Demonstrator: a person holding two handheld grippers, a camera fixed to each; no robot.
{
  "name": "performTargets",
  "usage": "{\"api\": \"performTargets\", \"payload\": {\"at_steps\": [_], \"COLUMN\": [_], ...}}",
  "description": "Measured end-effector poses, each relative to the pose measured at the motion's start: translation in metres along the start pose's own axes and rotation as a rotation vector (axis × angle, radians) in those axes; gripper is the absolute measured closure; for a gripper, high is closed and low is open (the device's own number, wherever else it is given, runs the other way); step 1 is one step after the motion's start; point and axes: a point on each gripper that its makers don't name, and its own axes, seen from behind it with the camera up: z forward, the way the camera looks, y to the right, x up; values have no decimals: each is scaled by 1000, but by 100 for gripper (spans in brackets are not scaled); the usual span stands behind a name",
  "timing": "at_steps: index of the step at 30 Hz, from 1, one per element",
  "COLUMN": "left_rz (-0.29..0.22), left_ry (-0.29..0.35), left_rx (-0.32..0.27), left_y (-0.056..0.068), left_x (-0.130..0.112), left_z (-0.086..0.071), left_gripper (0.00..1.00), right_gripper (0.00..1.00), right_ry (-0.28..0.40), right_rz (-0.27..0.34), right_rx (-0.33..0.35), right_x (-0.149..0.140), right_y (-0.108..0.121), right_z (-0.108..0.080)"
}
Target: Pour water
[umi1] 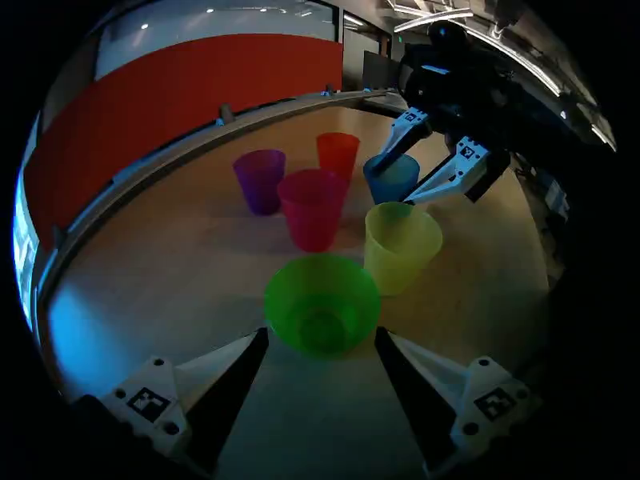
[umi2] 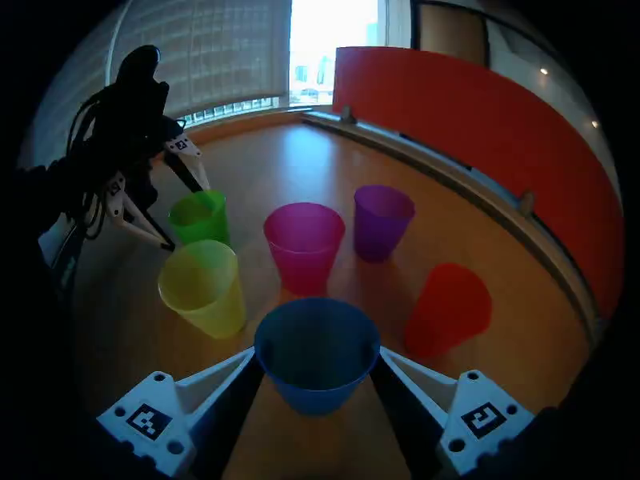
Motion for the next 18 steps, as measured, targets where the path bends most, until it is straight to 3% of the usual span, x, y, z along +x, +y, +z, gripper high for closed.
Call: {"api": "performTargets", "payload": {"at_steps": [18], "left_rz": [-2], "left_ry": [-3], "left_rx": [25], "left_y": [7], "left_x": [-10], "left_z": [-10], "left_gripper": [1], "right_gripper": [6], "right_ry": [-5], "right_rz": [17], "right_rx": [-21], "right_x": [-22], "right_y": [-1], "right_z": [-15]}}
